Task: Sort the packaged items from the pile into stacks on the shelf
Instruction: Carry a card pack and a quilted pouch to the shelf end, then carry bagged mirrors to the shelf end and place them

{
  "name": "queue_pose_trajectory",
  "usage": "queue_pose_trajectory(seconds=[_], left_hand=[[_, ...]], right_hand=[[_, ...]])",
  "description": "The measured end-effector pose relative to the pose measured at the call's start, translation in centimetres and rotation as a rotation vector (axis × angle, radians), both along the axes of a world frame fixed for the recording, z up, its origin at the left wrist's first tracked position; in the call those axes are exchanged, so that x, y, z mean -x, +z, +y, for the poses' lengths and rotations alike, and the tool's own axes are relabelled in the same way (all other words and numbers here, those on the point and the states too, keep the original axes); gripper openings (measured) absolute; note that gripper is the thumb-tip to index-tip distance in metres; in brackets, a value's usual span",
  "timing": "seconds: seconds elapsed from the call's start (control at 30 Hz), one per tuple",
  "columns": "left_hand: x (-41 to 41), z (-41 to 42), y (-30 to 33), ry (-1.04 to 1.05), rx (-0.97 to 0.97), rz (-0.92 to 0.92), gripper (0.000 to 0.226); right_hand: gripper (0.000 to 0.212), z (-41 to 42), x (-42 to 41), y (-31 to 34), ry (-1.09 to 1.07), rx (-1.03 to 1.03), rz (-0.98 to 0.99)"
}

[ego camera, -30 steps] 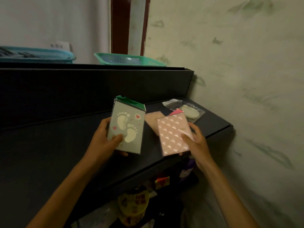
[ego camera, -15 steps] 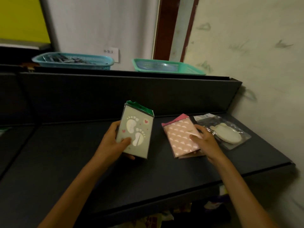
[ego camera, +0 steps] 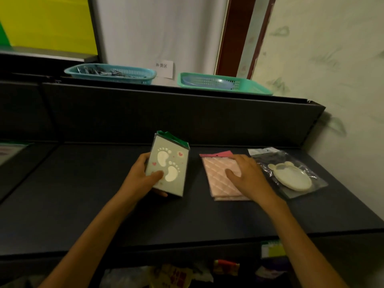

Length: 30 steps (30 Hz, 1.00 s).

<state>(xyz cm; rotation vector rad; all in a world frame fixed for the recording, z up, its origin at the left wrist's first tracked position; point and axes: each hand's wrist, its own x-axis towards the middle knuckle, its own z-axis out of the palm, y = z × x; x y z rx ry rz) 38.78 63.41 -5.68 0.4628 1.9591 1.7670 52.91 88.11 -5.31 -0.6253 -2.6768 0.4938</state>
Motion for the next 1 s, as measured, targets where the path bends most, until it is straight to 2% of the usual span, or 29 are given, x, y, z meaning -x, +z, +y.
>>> queue_pose_trajectory(seconds=[0.1,0.37,0.43,0.63,0.8,1.0], left_hand=[[-0.3,0.2,-0.1,0.037,0.022,-0.036,0.053],[0.6,-0.3,-0.2,0.079,0.221,-0.001,0.053],[0.8,-0.5,0.0,0.084,0.31,0.091,0.059],[0.5,-2.3,0.1,0.127,0.757,0.669,0.073],[0.7,-5.6,0.8,0.066,0.942,0.77,0.072],[1.2,-12.1,0.6,0.115,0.986,0.795,0.066]], right_hand=[[0.044,-0.6,0.8,0.4,0.127,-0.083,-0.058],[0.044,-0.3,0.8,0.5,0.121,-0.109,-0.08],[0.044,-0.3,0.7,0.6,0.125,-0.105,-0.07],[0.047,-0.9,0.8,0.3,0.146,-0.039,-0.067],[0.052,-3.5,2.4,0.2,0.185,-0.019,-0.056],[0.05,-9.5,6.1,0.5,0.318,-0.069,-0.055]])
